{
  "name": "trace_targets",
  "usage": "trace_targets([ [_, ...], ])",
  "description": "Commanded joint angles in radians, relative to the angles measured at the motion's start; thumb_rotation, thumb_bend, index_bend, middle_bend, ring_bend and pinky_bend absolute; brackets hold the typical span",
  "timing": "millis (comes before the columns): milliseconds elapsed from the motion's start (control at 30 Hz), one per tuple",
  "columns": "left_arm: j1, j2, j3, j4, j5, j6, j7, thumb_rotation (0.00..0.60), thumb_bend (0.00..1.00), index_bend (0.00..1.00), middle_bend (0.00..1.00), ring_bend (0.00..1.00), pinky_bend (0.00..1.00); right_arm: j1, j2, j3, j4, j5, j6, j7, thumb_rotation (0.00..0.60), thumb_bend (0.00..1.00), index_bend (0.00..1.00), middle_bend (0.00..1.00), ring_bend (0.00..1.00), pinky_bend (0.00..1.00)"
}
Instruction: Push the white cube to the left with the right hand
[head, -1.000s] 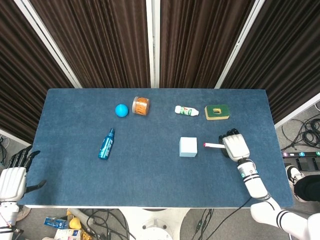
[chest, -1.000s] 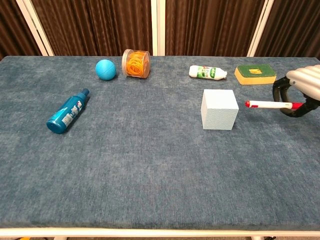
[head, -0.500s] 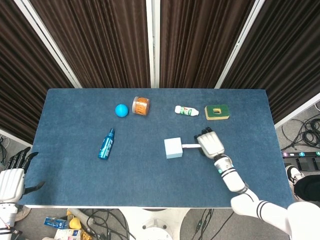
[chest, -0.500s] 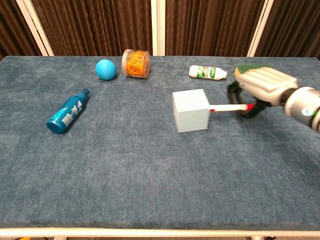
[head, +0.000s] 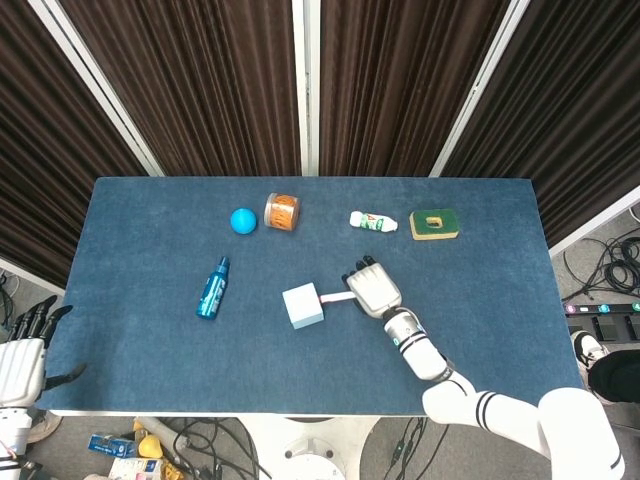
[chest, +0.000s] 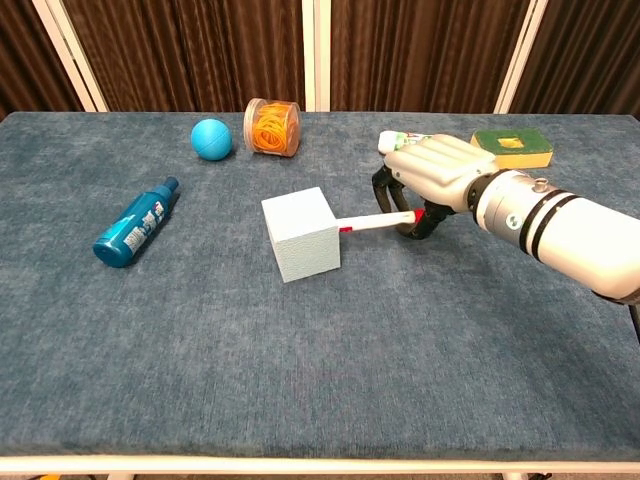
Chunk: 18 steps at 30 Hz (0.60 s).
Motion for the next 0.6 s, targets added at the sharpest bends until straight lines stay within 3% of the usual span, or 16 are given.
trace_targets([
  [33, -0.001, -0.001, 0.001, 0.002, 0.002, -0.003, 0.001, 0.600, 0.14, 0.22, 0.16, 0.10, 0.13, -0.024, 0.031, -0.013, -0.034, 0.016, 0.013, -0.001, 0.600, 0.39, 0.83, 0.69, 0.29, 0.22],
  [233, -0.008, -0.004, -0.001, -0.004, 0.012, -0.003, 0.009, 0.600, 0.14, 0.22, 0.16, 0.10, 0.13, -0.041, 0.066, -0.036, -0.090, 0.029, 0.022, -0.013, 0.600, 0.39, 0.83, 0.69, 0.29, 0.22],
  [600, 0.002, 0.001, 0.004, -0.016, 0.013, 0.009, 0.011, 0.600, 0.14, 0.22, 0.16, 0.10, 0.13, 0.013, -0.006, -0.011, -0.112, 0.069, 0.014, -0.059, 0.600, 0.39, 0.84, 0.69, 0.31, 0.22],
])
